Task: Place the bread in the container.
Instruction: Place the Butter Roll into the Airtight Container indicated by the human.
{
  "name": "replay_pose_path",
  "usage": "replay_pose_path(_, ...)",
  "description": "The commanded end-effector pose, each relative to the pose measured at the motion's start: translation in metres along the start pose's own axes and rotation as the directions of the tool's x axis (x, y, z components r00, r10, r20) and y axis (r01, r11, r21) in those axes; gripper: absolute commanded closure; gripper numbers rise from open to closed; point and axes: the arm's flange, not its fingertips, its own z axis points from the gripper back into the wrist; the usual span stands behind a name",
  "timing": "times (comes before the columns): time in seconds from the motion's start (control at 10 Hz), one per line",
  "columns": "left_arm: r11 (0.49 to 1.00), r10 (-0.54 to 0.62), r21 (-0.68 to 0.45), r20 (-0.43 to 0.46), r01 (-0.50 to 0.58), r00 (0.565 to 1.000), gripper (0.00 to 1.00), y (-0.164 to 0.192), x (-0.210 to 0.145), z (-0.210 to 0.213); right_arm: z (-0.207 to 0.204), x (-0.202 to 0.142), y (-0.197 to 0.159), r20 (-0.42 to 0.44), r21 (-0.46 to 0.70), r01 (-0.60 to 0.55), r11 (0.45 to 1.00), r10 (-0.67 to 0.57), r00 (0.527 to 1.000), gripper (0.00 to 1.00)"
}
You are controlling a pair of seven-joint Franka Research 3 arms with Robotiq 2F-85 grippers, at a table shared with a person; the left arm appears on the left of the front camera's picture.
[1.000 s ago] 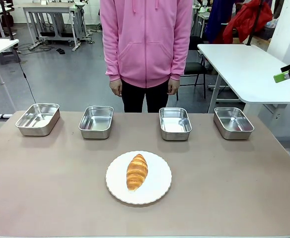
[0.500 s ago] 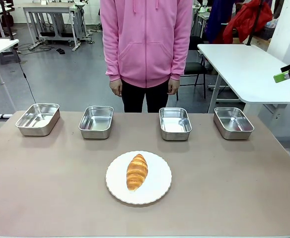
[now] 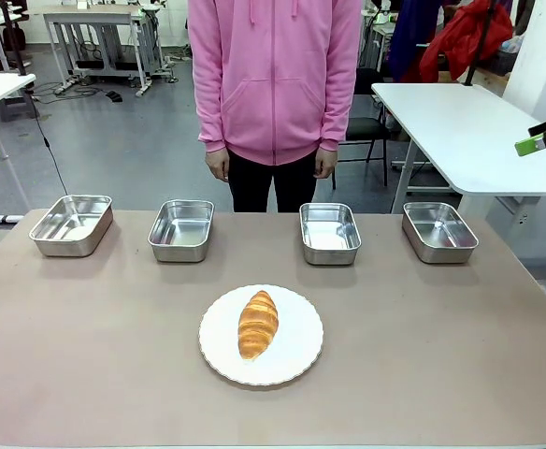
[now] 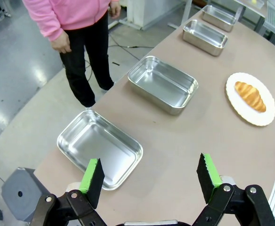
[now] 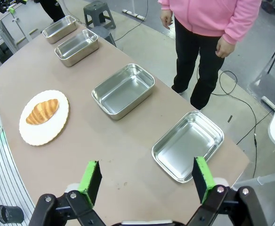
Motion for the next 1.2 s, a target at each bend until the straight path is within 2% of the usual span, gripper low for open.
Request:
replay_pose_path(0.0, 1.000, -0.004, 0.001, -0.002, 0.004, 1.000, 0.00, -0.0005, 0.0008, 0.0000, -0.0009, 0.0004, -0.0007, 0.011, 0.005, -0.002, 1.000, 0.002, 1.000, 0.00)
replay_pose_path(1.1, 1.000, -0.004, 0.001, -0.002, 0.004, 1.000, 0.00, -0.0005, 0.0008, 0.0000, -0.0009, 0.0004, -0.0007, 0.011, 0.005, -0.002, 1.000, 0.002, 1.000, 0.00)
